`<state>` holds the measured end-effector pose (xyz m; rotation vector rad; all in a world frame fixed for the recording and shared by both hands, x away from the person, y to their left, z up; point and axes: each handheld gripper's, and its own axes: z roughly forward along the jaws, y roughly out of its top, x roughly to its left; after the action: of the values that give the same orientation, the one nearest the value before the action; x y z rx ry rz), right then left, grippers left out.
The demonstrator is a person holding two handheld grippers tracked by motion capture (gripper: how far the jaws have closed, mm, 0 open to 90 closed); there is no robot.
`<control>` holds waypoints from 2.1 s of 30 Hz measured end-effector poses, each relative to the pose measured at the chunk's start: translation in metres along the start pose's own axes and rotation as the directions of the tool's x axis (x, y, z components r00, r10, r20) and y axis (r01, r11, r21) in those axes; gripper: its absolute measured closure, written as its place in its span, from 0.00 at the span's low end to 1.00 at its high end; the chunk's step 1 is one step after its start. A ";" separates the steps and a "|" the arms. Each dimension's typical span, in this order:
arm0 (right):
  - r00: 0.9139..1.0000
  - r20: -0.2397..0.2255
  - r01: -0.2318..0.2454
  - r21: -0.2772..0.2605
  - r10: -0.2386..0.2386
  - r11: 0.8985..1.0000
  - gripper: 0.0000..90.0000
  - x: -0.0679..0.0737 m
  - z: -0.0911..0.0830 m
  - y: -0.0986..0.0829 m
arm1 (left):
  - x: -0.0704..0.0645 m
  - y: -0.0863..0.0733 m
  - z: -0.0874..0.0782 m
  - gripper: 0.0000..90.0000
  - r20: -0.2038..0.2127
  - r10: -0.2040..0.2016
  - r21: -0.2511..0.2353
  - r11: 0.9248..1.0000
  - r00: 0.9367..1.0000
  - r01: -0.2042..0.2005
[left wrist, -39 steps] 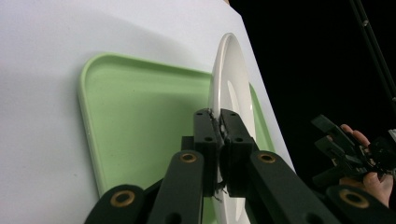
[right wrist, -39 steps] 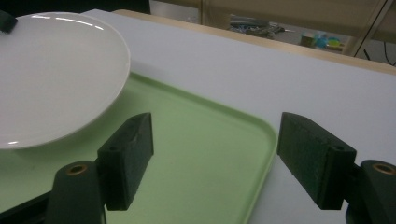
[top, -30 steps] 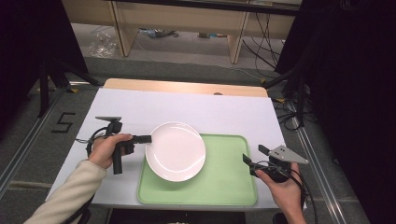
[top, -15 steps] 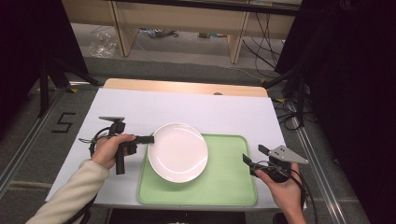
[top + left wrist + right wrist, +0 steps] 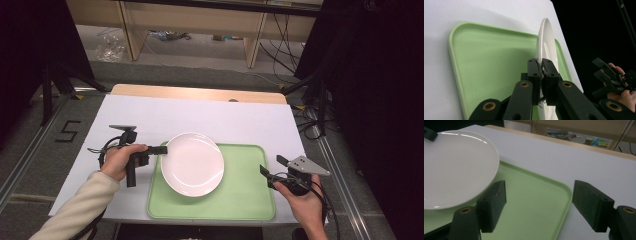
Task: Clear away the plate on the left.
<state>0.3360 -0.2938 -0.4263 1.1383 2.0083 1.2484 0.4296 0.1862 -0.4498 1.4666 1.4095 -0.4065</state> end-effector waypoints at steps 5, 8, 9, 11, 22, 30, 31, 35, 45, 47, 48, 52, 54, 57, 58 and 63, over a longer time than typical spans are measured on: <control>1.000 0.000 -0.002 -0.013 0.002 1.000 0.31 0.000 0.001 0.000 | -0.001 -0.001 0.003 0.95 0.004 -0.001 0.004 1.000 1.000 0.001; 1.000 0.000 -0.002 -0.011 0.002 1.000 0.31 0.000 0.001 0.000 | 0.002 0.000 0.004 0.95 0.014 0.044 0.012 0.999 0.999 -0.044; 1.000 -0.005 -0.005 -0.022 0.004 1.000 0.31 0.000 0.002 -0.001 | 0.002 0.000 0.004 0.95 0.012 0.046 0.012 0.999 0.999 -0.046; 1.000 0.001 0.001 -0.017 -0.001 1.000 0.31 0.000 0.001 0.000 | 0.003 0.000 0.005 0.95 0.009 0.045 0.012 0.999 0.999 -0.045; 1.000 0.006 0.013 -0.005 -0.013 1.000 0.32 0.000 0.000 0.000 | 0.003 -0.003 0.012 0.94 -0.010 0.043 0.017 0.999 0.999 -0.043; 1.000 0.004 0.013 -0.002 -0.013 1.000 0.31 0.000 0.001 0.000 | 0.005 -0.003 0.013 0.95 -0.048 0.081 0.043 0.996 0.996 -0.079; 1.000 0.003 0.013 -0.014 -0.013 1.000 0.31 0.000 0.002 -0.001 | 0.006 -0.003 0.014 0.95 -0.052 0.088 0.051 0.995 0.995 -0.085; 1.000 0.005 0.016 -0.003 -0.016 1.000 0.31 0.000 0.001 0.000 | 0.007 -0.003 0.014 0.96 -0.075 0.108 0.064 0.993 0.991 -0.104; 1.000 -0.001 0.012 0.000 -0.012 1.000 0.31 0.001 0.001 0.000 | 0.013 -0.003 0.017 0.95 -0.112 0.111 0.085 0.991 0.987 -0.102; 1.000 -0.001 0.012 0.000 -0.012 1.000 0.31 0.001 0.001 0.000 | 0.014 -0.004 0.017 0.95 -0.119 0.106 0.083 0.992 0.987 -0.097; 1.000 -0.003 0.009 -0.011 -0.009 1.000 0.31 0.001 0.002 0.000 | 0.014 -0.004 0.018 0.95 -0.123 0.109 0.088 0.991 0.986 -0.099; 1.000 -0.009 0.006 -0.018 -0.007 1.000 0.31 0.002 0.003 -0.001 | 0.017 -0.005 0.019 0.94 -0.140 0.115 0.095 0.990 0.983 -0.102; 1.000 -0.012 0.007 -0.018 -0.007 1.000 0.31 0.002 0.003 -0.001 | 0.017 -0.005 0.020 0.93 -0.163 0.117 0.098 0.990 0.980 -0.102; 1.000 0.000 0.018 -0.006 -0.018 1.000 0.31 0.001 0.002 -0.001 | 0.017 -0.006 0.022 0.92 -0.186 0.156 0.129 0.983 0.970 -0.133; 1.000 -0.014 0.005 -0.019 -0.005 1.000 0.31 0.002 0.003 -0.001 | 0.016 -0.006 0.023 0.92 -0.195 0.168 0.137 0.980 0.966 -0.142; 1.000 -0.012 0.012 -0.024 -0.012 1.000 0.31 0.003 0.003 -0.001 | 0.018 -0.008 0.025 0.90 -0.216 0.181 0.154 0.977 0.959 -0.150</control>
<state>0.3369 -0.2903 -0.4285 1.1085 2.0005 1.2736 0.4371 0.1738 -0.4776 1.7753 1.4467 -0.2358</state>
